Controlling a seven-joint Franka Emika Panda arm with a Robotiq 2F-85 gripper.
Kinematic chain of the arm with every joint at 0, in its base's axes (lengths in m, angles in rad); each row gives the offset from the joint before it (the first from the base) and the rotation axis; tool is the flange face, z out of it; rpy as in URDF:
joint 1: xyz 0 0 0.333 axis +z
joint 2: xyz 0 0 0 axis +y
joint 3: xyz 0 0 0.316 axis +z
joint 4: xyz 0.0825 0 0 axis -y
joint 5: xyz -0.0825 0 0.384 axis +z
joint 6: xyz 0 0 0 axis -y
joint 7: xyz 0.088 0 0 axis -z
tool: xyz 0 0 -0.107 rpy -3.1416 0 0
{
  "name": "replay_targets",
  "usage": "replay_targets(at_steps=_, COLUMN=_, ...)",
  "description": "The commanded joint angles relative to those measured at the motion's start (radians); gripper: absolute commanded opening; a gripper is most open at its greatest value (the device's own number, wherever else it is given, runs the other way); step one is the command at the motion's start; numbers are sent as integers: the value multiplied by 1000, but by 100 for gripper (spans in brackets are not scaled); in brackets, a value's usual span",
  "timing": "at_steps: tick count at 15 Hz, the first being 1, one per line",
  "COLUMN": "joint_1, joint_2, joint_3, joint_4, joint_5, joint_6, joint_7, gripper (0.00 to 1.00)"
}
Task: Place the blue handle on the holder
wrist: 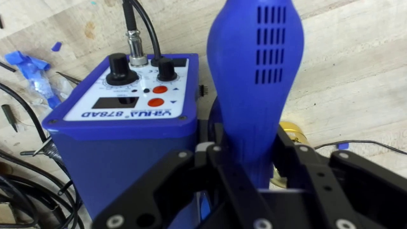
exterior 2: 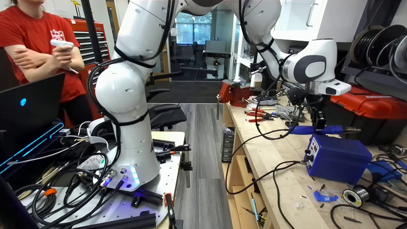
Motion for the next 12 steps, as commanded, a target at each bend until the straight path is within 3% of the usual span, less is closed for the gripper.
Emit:
replay_targets(at_steps=1, joint_1=-14, joint_2=26, joint_3=8, joint_4=43, joint_5=-13, joint_6=-9, joint_7=-20, gripper=26)
replay_targets(at_steps=2, joint_1=-12, joint_2=30, joint_3=7, joint_4=48, joint_5=-16, joint_6=-13, joint_7=-21, gripper=13)
replay_targets(at_steps=10, joint_1=-9, joint_2=36, joint_3=1, joint_4=54, joint_5=-16, joint_6=-24, joint_7=-15, gripper=12)
replay_targets(at_steps=12, joint_1=-8, joint_2=33, joint_3=1, joint_4=47, joint_5=-15, joint_6=-22, joint_7=-13, gripper=62)
